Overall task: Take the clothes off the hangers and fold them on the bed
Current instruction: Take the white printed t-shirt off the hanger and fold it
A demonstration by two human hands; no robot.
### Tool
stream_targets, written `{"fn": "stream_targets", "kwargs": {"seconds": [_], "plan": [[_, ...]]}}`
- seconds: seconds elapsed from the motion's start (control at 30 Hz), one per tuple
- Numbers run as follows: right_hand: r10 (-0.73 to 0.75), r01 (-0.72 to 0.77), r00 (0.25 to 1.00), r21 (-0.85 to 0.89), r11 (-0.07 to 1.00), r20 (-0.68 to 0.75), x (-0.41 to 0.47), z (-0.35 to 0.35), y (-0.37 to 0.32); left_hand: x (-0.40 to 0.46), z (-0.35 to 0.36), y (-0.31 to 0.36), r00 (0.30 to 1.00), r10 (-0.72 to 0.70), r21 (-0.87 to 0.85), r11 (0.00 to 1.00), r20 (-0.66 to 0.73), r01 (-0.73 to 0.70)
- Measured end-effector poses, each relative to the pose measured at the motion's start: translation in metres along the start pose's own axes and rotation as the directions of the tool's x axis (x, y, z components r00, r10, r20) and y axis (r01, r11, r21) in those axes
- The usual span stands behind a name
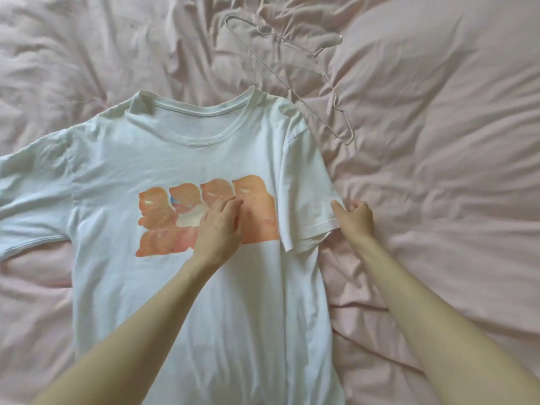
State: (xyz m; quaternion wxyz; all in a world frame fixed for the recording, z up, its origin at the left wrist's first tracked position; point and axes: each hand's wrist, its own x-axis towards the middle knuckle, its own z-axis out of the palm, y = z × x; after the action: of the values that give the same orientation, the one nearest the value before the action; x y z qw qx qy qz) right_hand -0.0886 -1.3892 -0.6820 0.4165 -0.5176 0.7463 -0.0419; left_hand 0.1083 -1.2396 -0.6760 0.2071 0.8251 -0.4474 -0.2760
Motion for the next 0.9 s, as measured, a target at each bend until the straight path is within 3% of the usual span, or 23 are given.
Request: {"fn": "stream_targets", "kwargs": {"seconds": [0.07, 0.13, 0.17, 0.23, 0.33, 0.43, 0.53, 0.63, 0.8, 0.9], "plan": [[0.109, -0.162, 0.976, 0.299, 0.94, 0.187, 0.012, -0.005, 0.005, 0.006, 0.012, 0.018, 1.0, -0.009, 0.021, 1.0, 0.025, 0.008], [0.145, -0.322, 0.903, 0.412, 0.852, 0.405, 0.018, -0.01, 0.007, 0.01, 0.026, 0.034, 0.999, -0.02, 0.01, 1.0, 0.026, 0.02], [0.129, -0.336, 0.884, 0.42, 0.843, 0.448, 0.022, -0.011, 0.008, 0.011, 0.031, 0.041, 1.0, -0.012, 0.001, 1.0, 0.017, 0.012], [0.054, -0.248, 0.92, 0.471, 0.847, 0.388, 0.035, -0.019, 0.007, 0.015, 0.041, 0.053, 1.0, 0.004, -0.014, 1.0, 0.009, -0.004], [-0.026, -0.03, 0.995, 0.542, 0.84, 0.096, 0.06, -0.043, 0.002, 0.02, 0.052, 0.062, 0.999, 0.001, 0.022, 1.0, 0.045, -0.002], [-0.119, 0.182, 0.979, 0.458, 0.87, -0.164, 0.084, -0.073, -0.008, 0.026, 0.058, 0.071, 0.997, 0.044, 0.107, 0.993, 0.062, -0.05], [-0.221, 0.311, 0.935, 0.341, 0.887, -0.277, 0.107, -0.09, -0.018, 0.036, 0.064, 0.076, 0.991, 0.097, 0.221, 0.968, 0.096, -0.117], [-0.174, 0.265, 0.953, 0.407, 0.874, -0.247, 0.116, -0.089, -0.022, 0.042, 0.072, 0.078, 0.975, 0.143, 0.33, 0.924, 0.169, -0.193], [0.096, -0.106, 0.994, 0.612, 0.784, 0.05, 0.104, -0.076, 0.008, 0.041, 0.086, 0.08, 0.971, 0.103, 0.346, 0.922, 0.216, -0.175], [0.098, -0.161, 0.984, 0.519, 0.84, 0.146, 0.091, -0.072, 0.024, 0.039, 0.09, 0.083, 0.977, 0.094, 0.329, 0.932, 0.19, -0.153]]}}
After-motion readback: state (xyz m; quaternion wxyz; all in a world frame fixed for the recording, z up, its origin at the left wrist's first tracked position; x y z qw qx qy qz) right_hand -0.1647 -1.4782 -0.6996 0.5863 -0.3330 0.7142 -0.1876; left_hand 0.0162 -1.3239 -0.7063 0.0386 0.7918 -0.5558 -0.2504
